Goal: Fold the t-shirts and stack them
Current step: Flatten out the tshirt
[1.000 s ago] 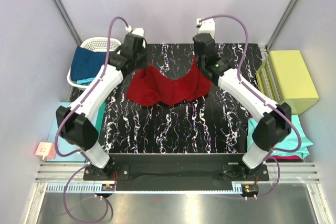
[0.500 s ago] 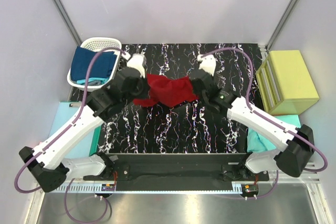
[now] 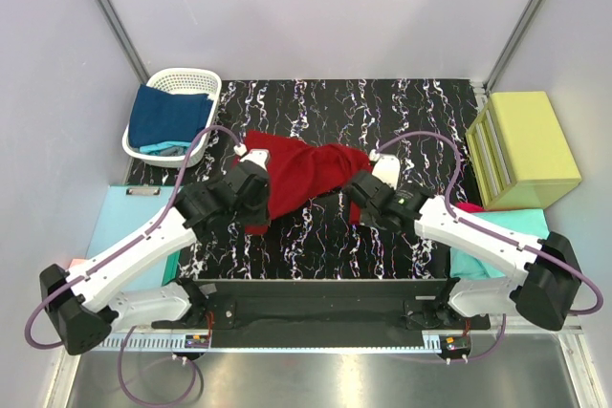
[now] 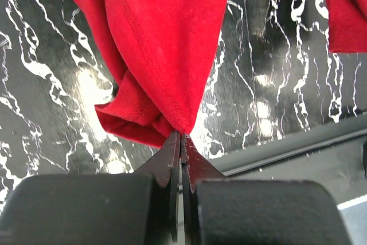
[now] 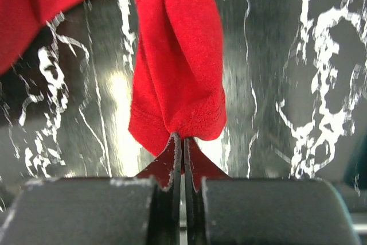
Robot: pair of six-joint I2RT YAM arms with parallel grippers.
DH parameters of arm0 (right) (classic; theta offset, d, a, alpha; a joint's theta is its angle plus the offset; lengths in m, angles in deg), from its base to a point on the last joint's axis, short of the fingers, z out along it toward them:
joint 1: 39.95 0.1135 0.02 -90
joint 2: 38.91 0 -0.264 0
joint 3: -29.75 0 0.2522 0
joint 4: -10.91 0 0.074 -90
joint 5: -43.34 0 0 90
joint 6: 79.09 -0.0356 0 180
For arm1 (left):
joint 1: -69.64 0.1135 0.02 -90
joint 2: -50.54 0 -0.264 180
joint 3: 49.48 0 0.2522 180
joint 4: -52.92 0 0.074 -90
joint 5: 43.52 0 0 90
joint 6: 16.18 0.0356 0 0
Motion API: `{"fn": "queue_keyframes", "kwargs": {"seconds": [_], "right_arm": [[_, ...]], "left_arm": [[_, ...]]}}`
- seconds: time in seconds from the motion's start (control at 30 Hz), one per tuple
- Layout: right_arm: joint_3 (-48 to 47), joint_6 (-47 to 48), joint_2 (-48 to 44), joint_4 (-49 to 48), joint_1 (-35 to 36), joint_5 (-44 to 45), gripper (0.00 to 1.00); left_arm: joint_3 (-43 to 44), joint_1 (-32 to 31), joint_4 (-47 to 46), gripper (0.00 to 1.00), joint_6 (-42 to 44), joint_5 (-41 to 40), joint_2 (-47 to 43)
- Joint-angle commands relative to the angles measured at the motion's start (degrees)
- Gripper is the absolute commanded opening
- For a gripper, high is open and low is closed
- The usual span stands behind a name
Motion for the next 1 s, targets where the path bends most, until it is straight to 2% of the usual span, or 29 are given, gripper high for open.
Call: {"fn": "queue_keyframes", "kwargs": {"seconds": [0.0, 0.17, 0.37, 0.43, 0.47, 0.5, 0.57, 0.6, 0.63, 0.73, 0.77, 0.87, 0.97], "right_arm": [[-1.80, -6.90, -0.44, 8.39, 1.60, -4.61, 0.00], [-4.53, -8.40, 3.25, 19.01, 1.77, -10.32, 0.00], [-5.23, -7.36, 6.85, 24.48, 1.86, -17.44, 0.00], [-4.88, -6.91, 7.65, 25.01, 1.86, -17.98, 0.00], [-4.62, -6.74, 7.30, 23.80, 1.95, -17.63, 0.07], [-4.79, -6.56, 6.60, 23.09, 1.95, -15.80, 0.26], [-6.37, -6.91, 4.14, 21.86, 1.95, -11.94, 0.45], [-7.33, -6.30, 3.44, 21.15, 1.86, -8.09, 0.67], [-10.47, -5.60, 3.26, 20.71, 1.69, -6.31, 0.75], [-17.78, -0.86, 6.40, 18.34, 0.81, -1.64, 0.88], [-19.28, 0.37, 7.72, 16.07, 0.37, -0.76, 0.89], [-23.24, 7.40, 13.17, 8.01, -4.45, -2.68, 0.90], [-25.53, 14.07, 18.80, -1.13, -9.97, -8.30, 0.89]], "left_arm": [[0.14, -1.20, 3.47, 0.00, -2.35, 3.94, -2.39], [-0.38, -4.19, 9.97, 0.00, -1.74, 6.49, -1.07], [-3.71, -6.39, 13.59, 0.00, -0.33, 11.06, -0.19], [-4.69, -6.65, 13.67, 0.05, -0.07, 11.59, 0.16], [-4.95, -6.74, 13.50, 0.11, -0.07, 11.51, 0.16], [-4.61, -6.74, 13.06, 0.24, -0.07, 9.68, -0.01], [-1.90, -6.74, 12.53, 0.36, 0.20, 7.39, -0.71], [-0.75, -6.74, 12.18, 0.50, 0.20, 4.68, -0.80], [0.48, -6.74, 11.83, 0.55, 0.37, 3.52, -0.89], [5.41, -6.65, 9.99, 0.70, 2.03, -1.40, 0.16], [7.42, -6.39, 9.46, 0.73, 2.83, -2.55, 1.47], [9.63, -3.76, 5.16, 0.75, 5.20, -5.54, 4.72], [8.94, 2.21, -1.78, 0.74, 5.30, -4.40, 6.92]]}}
